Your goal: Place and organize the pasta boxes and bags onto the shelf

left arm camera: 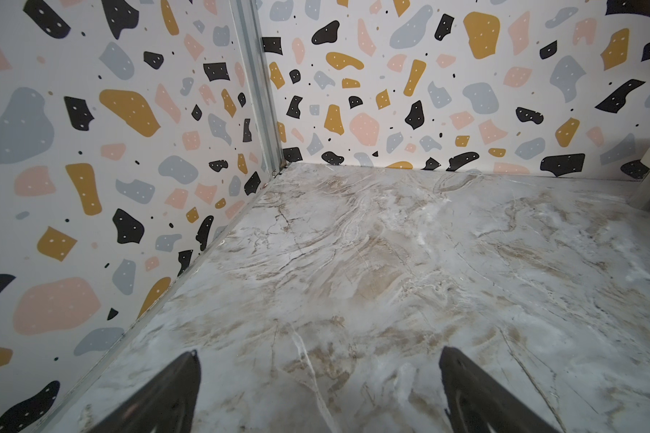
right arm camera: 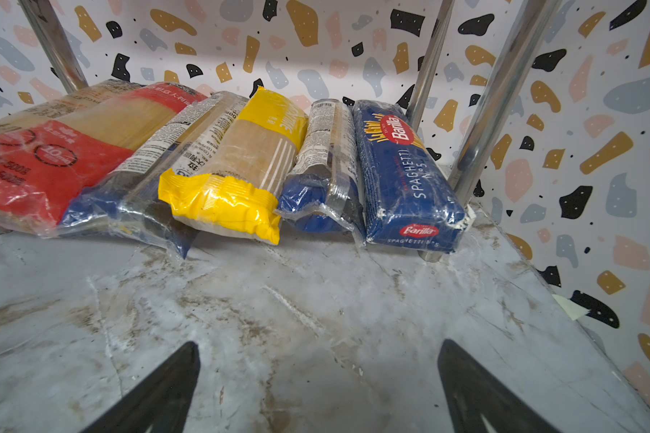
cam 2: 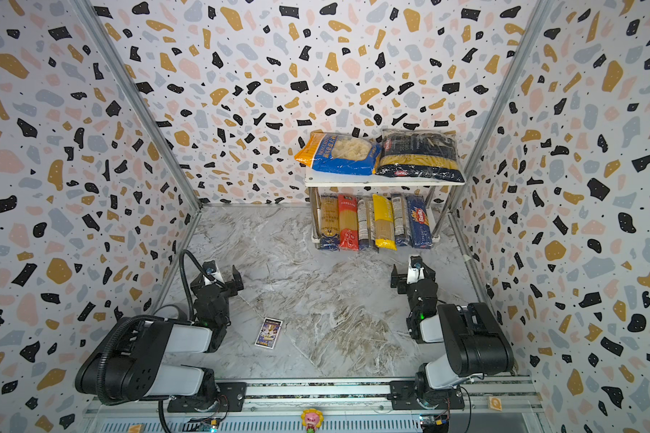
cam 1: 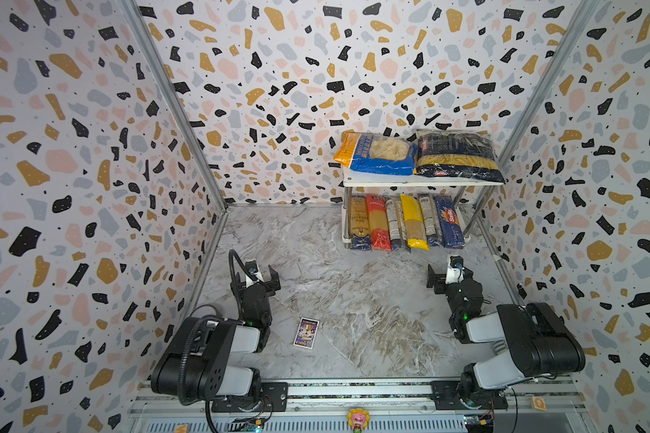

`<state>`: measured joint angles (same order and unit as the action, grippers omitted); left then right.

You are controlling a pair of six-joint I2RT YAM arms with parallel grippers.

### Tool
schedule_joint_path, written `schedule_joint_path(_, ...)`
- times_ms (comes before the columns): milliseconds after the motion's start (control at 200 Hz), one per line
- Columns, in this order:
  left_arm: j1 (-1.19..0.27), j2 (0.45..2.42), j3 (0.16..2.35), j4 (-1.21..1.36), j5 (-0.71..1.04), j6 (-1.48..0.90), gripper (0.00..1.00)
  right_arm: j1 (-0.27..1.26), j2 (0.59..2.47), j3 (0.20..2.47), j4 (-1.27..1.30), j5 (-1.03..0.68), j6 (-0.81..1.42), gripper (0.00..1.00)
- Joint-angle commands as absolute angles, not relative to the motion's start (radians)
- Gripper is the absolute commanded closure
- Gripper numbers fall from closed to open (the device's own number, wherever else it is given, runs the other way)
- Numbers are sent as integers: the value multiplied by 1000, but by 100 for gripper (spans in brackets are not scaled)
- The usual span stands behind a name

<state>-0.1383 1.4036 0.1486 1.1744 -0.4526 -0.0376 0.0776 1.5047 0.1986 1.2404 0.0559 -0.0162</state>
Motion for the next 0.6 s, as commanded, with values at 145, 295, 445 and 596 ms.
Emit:
schedule_joint_path(145, -132, 1394, 158, 1210, -449, -29, 0, 81, 1490, 208, 1246, 61, -10, 1)
schedule_joint_path(295, -132, 1393, 158, 1210, -450, -28, 0, 80, 1492, 208, 1248, 62, -11, 1)
schedule_joint_path(445, -132, 1393, 158, 1211, -450, -28, 1, 80, 1492, 208, 1247, 61, -11, 1)
schedule_joint_path(596, -132, 1393, 158, 1212, -450, -28, 0, 80, 1492, 209, 1248, 62, -10, 1)
